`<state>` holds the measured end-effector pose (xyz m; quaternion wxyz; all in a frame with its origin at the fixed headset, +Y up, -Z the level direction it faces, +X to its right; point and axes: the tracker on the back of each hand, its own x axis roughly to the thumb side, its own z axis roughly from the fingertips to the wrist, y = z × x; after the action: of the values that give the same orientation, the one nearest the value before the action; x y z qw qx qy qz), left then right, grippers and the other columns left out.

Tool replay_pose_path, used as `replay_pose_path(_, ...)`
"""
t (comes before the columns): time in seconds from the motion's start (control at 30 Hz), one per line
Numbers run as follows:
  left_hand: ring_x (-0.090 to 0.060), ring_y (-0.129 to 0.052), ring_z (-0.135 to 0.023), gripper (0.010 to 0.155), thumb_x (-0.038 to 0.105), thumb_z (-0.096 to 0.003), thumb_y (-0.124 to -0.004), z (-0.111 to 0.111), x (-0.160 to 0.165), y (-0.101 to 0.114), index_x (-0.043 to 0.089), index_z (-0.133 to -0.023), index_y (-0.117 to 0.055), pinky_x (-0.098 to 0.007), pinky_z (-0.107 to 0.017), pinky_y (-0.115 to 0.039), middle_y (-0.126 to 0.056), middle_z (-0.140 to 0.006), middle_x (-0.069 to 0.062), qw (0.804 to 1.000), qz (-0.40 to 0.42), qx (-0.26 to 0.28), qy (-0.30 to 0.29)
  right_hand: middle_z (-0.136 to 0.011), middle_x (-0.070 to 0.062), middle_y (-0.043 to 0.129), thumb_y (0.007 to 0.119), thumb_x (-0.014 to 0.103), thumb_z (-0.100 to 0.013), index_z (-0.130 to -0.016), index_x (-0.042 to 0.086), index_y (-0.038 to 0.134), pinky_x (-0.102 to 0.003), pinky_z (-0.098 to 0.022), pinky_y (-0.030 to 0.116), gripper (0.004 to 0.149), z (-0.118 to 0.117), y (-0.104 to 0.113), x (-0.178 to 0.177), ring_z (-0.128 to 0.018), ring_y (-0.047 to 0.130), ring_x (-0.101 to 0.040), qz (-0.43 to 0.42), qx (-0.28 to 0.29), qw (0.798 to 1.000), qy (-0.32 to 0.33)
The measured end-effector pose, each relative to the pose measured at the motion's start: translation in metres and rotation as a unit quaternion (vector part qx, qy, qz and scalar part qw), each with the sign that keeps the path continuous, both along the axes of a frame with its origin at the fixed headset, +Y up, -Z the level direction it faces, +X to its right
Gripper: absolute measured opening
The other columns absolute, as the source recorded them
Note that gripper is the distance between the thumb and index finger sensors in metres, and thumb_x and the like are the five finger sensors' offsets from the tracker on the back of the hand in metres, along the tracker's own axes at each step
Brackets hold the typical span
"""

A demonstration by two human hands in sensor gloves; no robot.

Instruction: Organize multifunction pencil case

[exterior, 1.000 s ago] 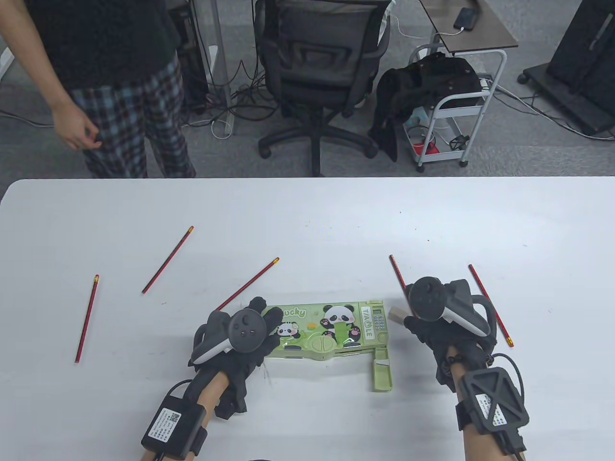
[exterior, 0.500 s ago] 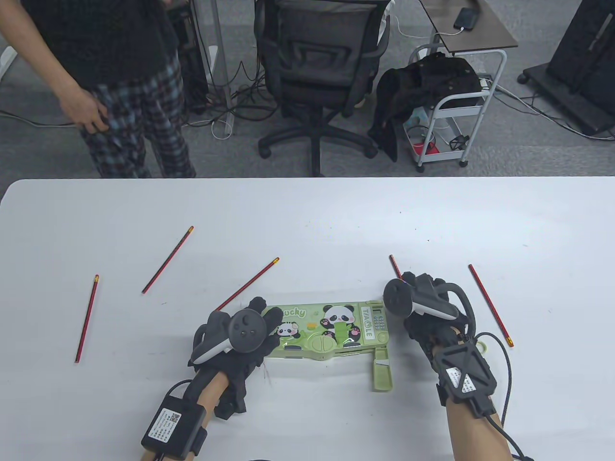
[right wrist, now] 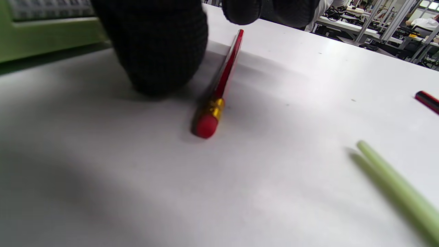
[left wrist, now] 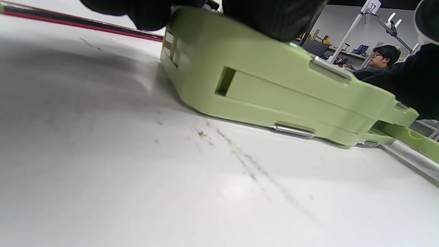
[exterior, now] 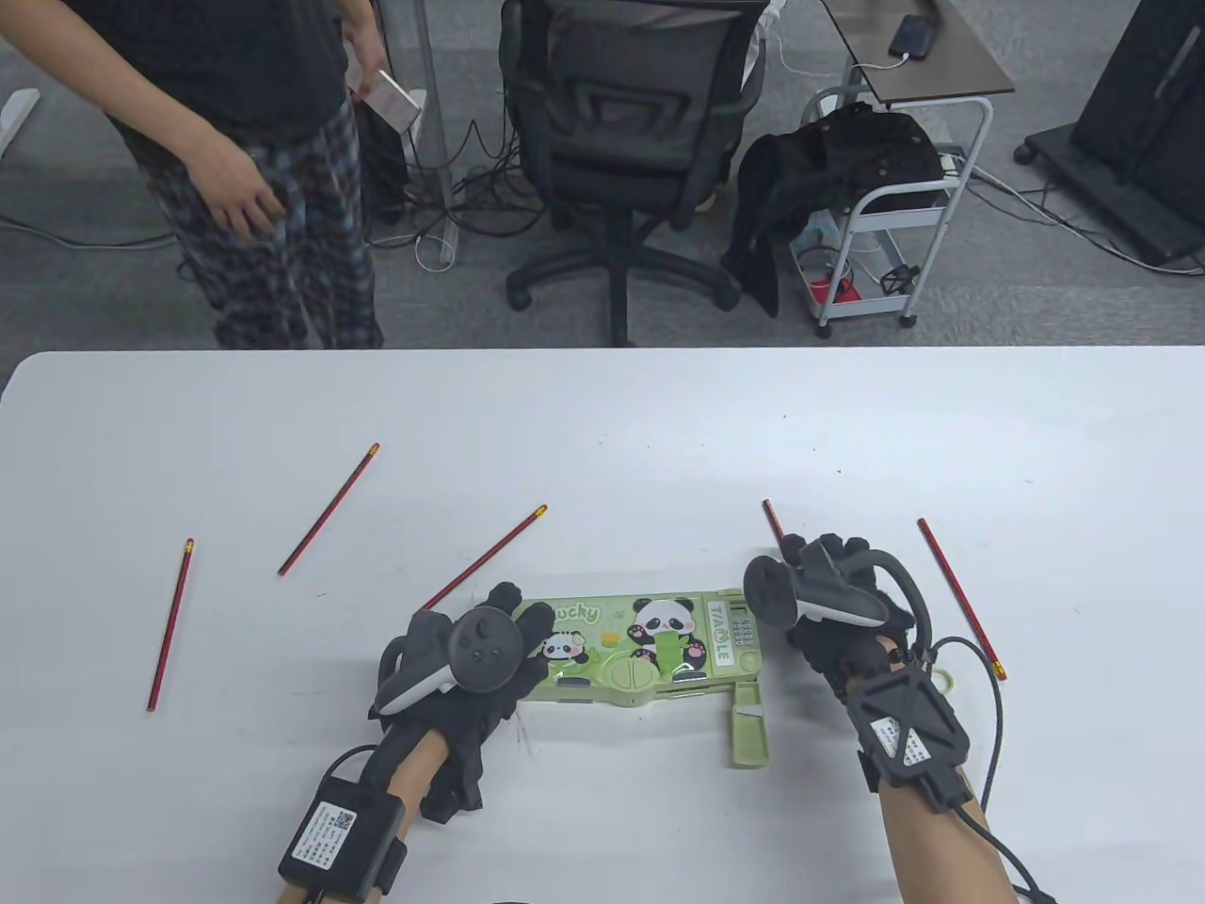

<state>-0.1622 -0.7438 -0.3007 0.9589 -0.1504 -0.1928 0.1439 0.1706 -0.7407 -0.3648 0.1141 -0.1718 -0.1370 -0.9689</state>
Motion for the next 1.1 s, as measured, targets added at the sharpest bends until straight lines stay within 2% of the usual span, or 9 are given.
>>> replay_pose_path(0.2, -0.052, -0.053, -0.110, 0.062, 0.037, -0.0562, -0.066, 0.000, 0.000, 0.000, 0.024, -0.113, -0.045, -0.067, -0.074, -0.050, -0.032, -0.123, -0.023, 1.000, 0.000, 0.000, 0.000, -0.113, -0.025, 0.039, 0.084, 0.038, -0.041, -0.102, 0.025, 0.065, -0.073, -0.071, 0.042, 0.065, -0.001, -0.002, -0.005, -0.099, 0.048, -0.060, 0.019, 0.018, 1.000, 0.012)
replay_pose_path(0.43, -0.052, -0.053, -0.110, 0.062, 0.037, -0.0562, -0.066, 0.000, 0.000, 0.000, 0.024, -0.113, -0.045, -0.067, -0.074, -0.050, -0.032, -0.123, -0.023, 1.000, -0.001, 0.000, -0.001, -0.113, -0.025, 0.038, 0.081, 0.041, -0.043, -0.102, 0.023, 0.064, -0.072, -0.071, 0.041, 0.064, -0.001, -0.001, -0.006, -0.099, 0.046, -0.059, 0.023, 0.015, 1.000, 0.011)
replay_pose_path(0.67, -0.052, -0.053, -0.110, 0.062, 0.037, -0.0563, -0.066, 0.000, 0.000, 0.000, 0.024, -0.113, -0.045, -0.067, -0.074, -0.051, -0.032, -0.123, -0.023, 1.000, -0.001, 0.000, -0.001, -0.112, -0.027, 0.041, 0.080, 0.043, -0.044, -0.103, 0.018, 0.062, -0.071, -0.071, 0.044, 0.067, 0.010, 0.020, 0.006, -0.099, 0.049, -0.058, -0.025, 0.050, 0.998, -0.012)
replay_pose_path(0.87, -0.052, -0.053, -0.110, 0.062, 0.036, -0.0563, -0.066, 0.000, 0.000, 0.000, 0.024, -0.113, -0.045, -0.067, -0.074, -0.051, -0.032, -0.123, -0.023, 1.000, -0.002, 0.000, -0.001, -0.107, -0.026, 0.060, 0.082, 0.043, -0.045, -0.102, 0.012, 0.066, -0.071, -0.069, 0.052, 0.068, 0.047, 0.047, 0.016, -0.095, 0.062, -0.057, -0.116, 0.072, 0.990, -0.040)
replay_pose_path(1.1, -0.052, -0.053, -0.109, 0.062, 0.036, -0.0564, -0.066, 0.000, 0.001, 0.000, 0.024, -0.113, -0.045, -0.067, -0.074, -0.051, -0.031, -0.123, -0.023, 1.000, -0.001, 0.000, -0.001, -0.102, -0.024, 0.071, 0.087, 0.040, -0.043, -0.100, 0.007, 0.072, -0.068, -0.068, 0.062, 0.067, 0.091, 0.055, 0.009, -0.091, 0.074, -0.052, -0.169, 0.069, 0.983, -0.036)
